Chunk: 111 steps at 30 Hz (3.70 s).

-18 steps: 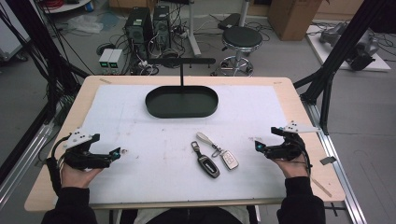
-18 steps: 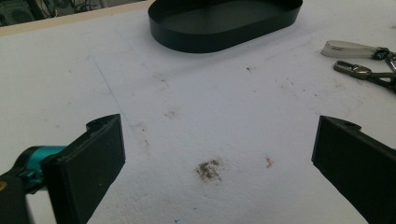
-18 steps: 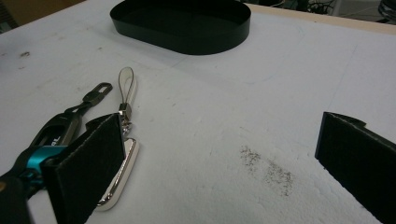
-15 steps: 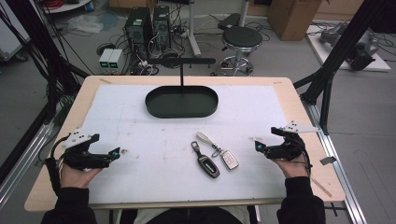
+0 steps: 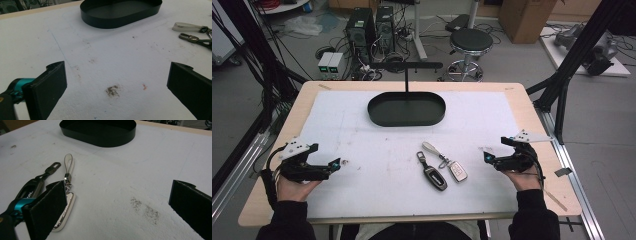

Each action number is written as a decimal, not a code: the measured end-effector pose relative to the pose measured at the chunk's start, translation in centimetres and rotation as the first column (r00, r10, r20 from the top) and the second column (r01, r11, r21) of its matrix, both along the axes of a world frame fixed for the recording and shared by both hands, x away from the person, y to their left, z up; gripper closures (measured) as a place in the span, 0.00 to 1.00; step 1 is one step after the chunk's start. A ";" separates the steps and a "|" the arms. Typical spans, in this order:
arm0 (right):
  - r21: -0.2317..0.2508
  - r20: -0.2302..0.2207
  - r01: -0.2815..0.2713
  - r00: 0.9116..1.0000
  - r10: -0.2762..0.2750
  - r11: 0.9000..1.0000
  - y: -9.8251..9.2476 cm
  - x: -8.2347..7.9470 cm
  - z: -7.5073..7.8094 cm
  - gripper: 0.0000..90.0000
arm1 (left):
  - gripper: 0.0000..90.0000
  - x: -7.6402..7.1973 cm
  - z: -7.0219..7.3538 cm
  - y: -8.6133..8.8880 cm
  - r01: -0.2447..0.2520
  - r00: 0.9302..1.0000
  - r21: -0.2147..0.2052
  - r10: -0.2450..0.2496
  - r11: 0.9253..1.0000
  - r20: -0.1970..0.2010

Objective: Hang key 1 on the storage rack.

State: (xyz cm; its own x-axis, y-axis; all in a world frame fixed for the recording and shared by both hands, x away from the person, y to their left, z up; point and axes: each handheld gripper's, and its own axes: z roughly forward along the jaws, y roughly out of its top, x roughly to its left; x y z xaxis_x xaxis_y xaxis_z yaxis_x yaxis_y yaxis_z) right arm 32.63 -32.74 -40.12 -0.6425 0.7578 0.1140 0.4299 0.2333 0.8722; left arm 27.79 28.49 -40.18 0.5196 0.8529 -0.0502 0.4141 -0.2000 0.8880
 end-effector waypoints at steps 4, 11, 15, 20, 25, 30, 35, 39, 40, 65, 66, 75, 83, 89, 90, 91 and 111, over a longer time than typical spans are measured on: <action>-0.002 -0.002 -0.002 1.000 0.002 1.000 0.1 0.0 0.1 0.01 | 0.03 0.0 -0.1 0.0 -0.003 1.000 -0.002 0.003 1.000 -0.003; -0.019 -0.020 -0.019 1.000 0.018 1.000 0.7 0.2 -0.1 0.01 | 0.03 0.1 -0.1 -0.1 0.002 1.000 0.004 -0.002 1.000 0.004; -0.039 -0.030 -0.040 0.999 0.039 0.998 1.7 0.3 -0.2 0.01 | 0.03 0.2 -0.3 -0.4 0.011 1.000 0.012 -0.011 1.000 -0.004; -0.061 -0.031 -0.070 0.997 0.068 0.996 2.8 0.5 0.2 0.01 | 0.03 0.1 -0.3 -0.4 0.013 1.000 0.014 -0.013 1.000 -0.006; -0.069 -0.037 -0.089 0.996 0.087 0.994 3.6 0.7 0.4 0.01 | 0.03 0.1 -0.3 -0.5 0.013 1.000 0.014 -0.013 1.000 -0.005; -0.090 -0.052 -0.105 0.994 0.101 0.990 4.6 1.2 0.5 0.01 | 0.03 0.1 -0.3 -0.7 0.015 1.000 0.035 -0.015 0.999 0.004; -0.101 -0.060 -0.133 0.990 0.127 0.986 5.7 1.4 0.8 0.01 | 0.03 0.1 -0.4 -0.7 0.019 1.000 0.034 -0.019 0.999 0.002; -0.121 -0.058 -0.160 0.986 0.154 0.980 7.3 1.8 1.2 0.01 | 0.04 0.1 -0.4 -0.7 0.018 1.000 0.039 -0.019 0.999 0.009; -0.129 -0.057 -0.166 0.985 0.160 0.978 7.6 1.8 1.3 0.01 | 0.04 0.1 -0.4 -0.7 0.018 1.000 0.038 -0.019 0.999 0.011; -0.220 -0.112 -0.280 0.959 0.260 0.935 14.4 3.4 1.0 0.01 | 0.04 0.0 -0.4 -0.7 0.020 1.000 0.030 -0.020 0.999 0.014; -0.220 -0.112 -0.280 0.959 0.260 0.935 14.4 3.4 1.0 0.01 | 0.04 -0.1 -0.4 -0.6 0.019 1.000 0.032 -0.019 0.999 0.015; -0.263 -0.181 -0.286 0.953 0.245 0.921 16.1 5.0 -1.0 0.01 | 0.03 0.0 -0.5 -0.7 0.021 1.000 0.042 -0.022 0.999 0.013; -0.281 -0.248 -0.272 0.947 0.205 0.920 16.4 5.9 -2.2 0.07 | 0.04 0.0 -0.6 -0.8 0.026 1.000 0.053 -0.026 0.998 -0.001; -0.283 -0.264 -0.287 0.941 0.214 0.915 16.5 5.9 -2.3 0.23 | 0.04 0.0 -0.5 -0.8 0.025 1.000 0.049 -0.025 0.998 0.004; -0.289 -0.264 -0.285 0.941 0.210 0.914 16.6 5.9 -2.4 0.26 | 0.03 0.0 -0.5 -0.8 0.023 1.000 0.047 -0.023 0.999 0.004; -0.293 -0.266 -0.282 0.942 0.205 0.913 16.7 5.9 -2.5 0.30 | 0.04 0.0 -0.5 -0.8 0.024 1.000 0.047 -0.024 0.999 0.005; -0.354 -0.281 -0.296 0.938 0.201 0.887 17.3 5.5 -2.8 0.86 | 0.04 0.0 -0.7 -0.7 0.020 1.000 0.047 -0.021 0.999 0.020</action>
State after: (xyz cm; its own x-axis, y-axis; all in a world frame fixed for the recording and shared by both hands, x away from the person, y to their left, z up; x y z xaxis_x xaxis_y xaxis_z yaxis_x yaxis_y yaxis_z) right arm 38.17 -15.45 -42.95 -0.8069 0.5906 0.0141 0.4899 0.6556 0.5746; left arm 27.82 27.82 -40.83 0.5377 0.8432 0.0000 0.3913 -0.2496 0.8858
